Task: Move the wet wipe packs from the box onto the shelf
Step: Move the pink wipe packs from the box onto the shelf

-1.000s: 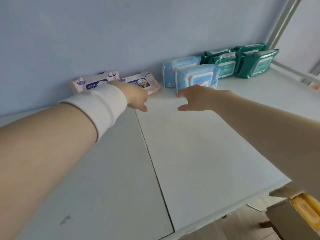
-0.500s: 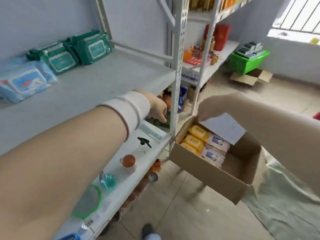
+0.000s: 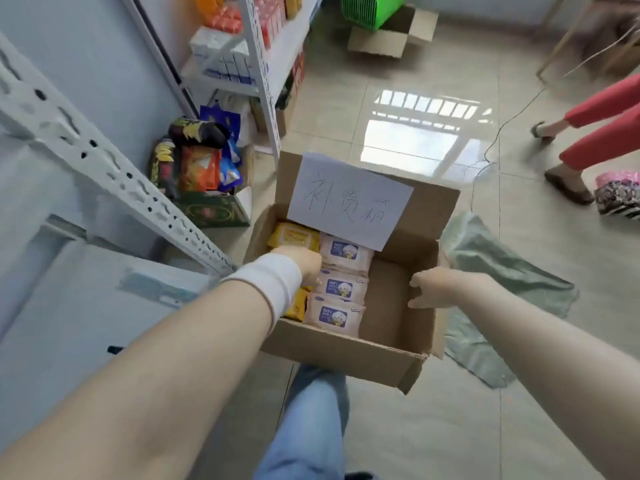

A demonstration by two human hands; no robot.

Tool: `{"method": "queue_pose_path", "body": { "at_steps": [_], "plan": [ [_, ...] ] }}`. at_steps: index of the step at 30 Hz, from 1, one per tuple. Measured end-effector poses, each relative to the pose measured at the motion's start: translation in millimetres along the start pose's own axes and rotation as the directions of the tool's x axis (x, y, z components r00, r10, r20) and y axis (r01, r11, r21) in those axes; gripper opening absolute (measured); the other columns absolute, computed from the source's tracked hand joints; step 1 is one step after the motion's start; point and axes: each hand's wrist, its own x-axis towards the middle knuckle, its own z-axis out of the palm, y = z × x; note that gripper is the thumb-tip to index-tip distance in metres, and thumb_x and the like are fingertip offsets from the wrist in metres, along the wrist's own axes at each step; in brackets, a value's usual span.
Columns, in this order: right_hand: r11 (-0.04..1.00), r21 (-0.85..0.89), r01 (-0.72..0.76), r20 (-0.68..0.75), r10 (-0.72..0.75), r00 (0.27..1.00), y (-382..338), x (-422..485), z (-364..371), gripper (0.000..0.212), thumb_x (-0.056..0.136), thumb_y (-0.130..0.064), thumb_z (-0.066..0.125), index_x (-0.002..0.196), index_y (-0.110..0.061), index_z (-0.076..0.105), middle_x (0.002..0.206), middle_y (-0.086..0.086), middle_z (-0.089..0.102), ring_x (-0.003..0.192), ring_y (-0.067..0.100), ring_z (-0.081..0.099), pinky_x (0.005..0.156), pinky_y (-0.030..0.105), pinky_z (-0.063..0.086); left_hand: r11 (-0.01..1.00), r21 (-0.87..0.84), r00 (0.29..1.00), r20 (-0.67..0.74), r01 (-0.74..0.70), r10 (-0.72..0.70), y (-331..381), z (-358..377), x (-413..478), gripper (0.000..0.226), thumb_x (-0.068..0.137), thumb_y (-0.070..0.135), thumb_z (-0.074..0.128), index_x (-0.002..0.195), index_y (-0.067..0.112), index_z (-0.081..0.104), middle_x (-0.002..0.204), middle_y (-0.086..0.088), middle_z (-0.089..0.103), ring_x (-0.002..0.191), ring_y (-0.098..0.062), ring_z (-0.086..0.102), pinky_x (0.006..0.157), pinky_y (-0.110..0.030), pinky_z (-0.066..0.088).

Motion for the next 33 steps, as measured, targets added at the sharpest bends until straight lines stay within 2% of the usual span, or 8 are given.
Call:
{"method": "queue_pose_path", "body": {
  "at_steps": [6,10,14,18,23,27,30,33],
  "plan": [
    [0.956,0.291,-0.033,0.210,-0.030,0.977,2,109,63,0.057,0.091,-0.044,0.050,0.138,-0.015,0.038,0.139,0.008,0.048,0.123,0.027,0.049,0.099,0.037,0.044,0.983,-0.169,0.985,0.164,0.077,-0.049,-11,25,139,0.056,0.093,0.046,0.045,0.135,0.010,0.040,0.137,-0.014,0.047,0.122,-0.032,0.048,0.098,-0.041,0.043],
    [0.798,0.588,-0.132,0.267,-0.037,0.963,-23,199,120,0.076,0.092,-0.042,0.050,0.149,-0.010,0.011,0.149,0.011,0.035,0.135,0.025,0.037,0.109,0.033,0.032,0.888,-0.423,0.983,0.119,0.180,-0.143,-7,62,246,0.054,0.094,0.039,0.047,0.133,0.003,0.037,0.135,-0.018,0.048,0.121,-0.034,0.049,0.098,-0.041,0.042],
    [0.595,0.765,-0.246,0.318,-0.017,0.948,-52,272,173,0.079,0.089,-0.041,0.056,0.147,-0.007,0.015,0.149,0.013,0.034,0.136,0.026,0.036,0.109,0.032,0.031,0.531,-0.822,0.928,-0.010,0.205,-0.373,7,99,327,0.054,0.092,0.028,0.053,0.136,0.003,0.034,0.136,-0.019,0.046,0.124,-0.034,0.046,0.103,-0.044,0.039],
    [0.353,0.886,-0.300,0.325,-0.010,0.946,-73,310,205,0.077,0.082,-0.039,0.067,0.139,-0.004,0.029,0.141,0.013,0.044,0.130,0.028,0.043,0.107,0.034,0.036,0.366,-0.902,0.778,-0.058,0.227,-0.626,30,127,361,0.069,0.085,0.031,0.065,0.138,0.004,0.030,0.139,-0.018,0.031,0.122,-0.032,0.041,0.103,-0.036,0.034],
    [0.102,0.937,-0.333,0.331,0.042,0.943,-74,323,215,0.088,0.072,-0.033,0.078,0.137,-0.002,0.026,0.138,0.014,0.046,0.127,0.029,0.046,0.107,0.041,0.038,-0.041,-0.996,0.719,0.086,0.079,-0.690,37,130,375,0.079,0.078,0.027,0.072,0.137,0.006,0.025,0.139,-0.013,0.037,0.123,-0.026,0.045,0.097,-0.026,0.037],
    [0.059,0.959,-0.276,0.277,-0.007,0.961,-69,328,209,0.069,0.073,-0.032,0.077,0.131,-0.010,0.046,0.129,0.007,0.058,0.119,0.023,0.055,0.103,0.038,0.043,0.074,-0.991,0.741,0.037,0.116,-0.671,34,127,374,0.065,0.078,0.033,0.071,0.126,0.006,0.037,0.119,-0.008,0.052,0.112,-0.027,0.053,0.085,-0.030,0.044],
    [0.095,0.973,-0.211,0.220,-0.090,0.971,-67,328,205,0.052,0.076,-0.034,0.074,0.122,-0.015,0.058,0.120,0.002,0.065,0.110,0.018,0.060,0.098,0.031,0.046,0.162,-0.953,0.672,0.055,0.255,-0.738,25,124,379,0.059,0.075,0.040,0.072,0.118,0.008,0.046,0.128,-0.014,0.045,0.121,-0.030,0.042,0.098,-0.036,0.038],
    [-0.016,0.979,-0.201,0.200,-0.052,0.978,-65,328,205,0.042,0.078,-0.032,0.072,0.116,-0.016,0.061,0.115,0.004,0.067,0.107,0.021,0.062,0.098,0.038,0.048,0.195,-0.946,0.675,0.033,0.260,-0.737,29,121,382,0.073,0.070,0.042,0.076,0.124,0.006,0.042,0.131,-0.014,0.043,0.124,-0.028,0.038,0.103,-0.034,0.033]
  ]
}}
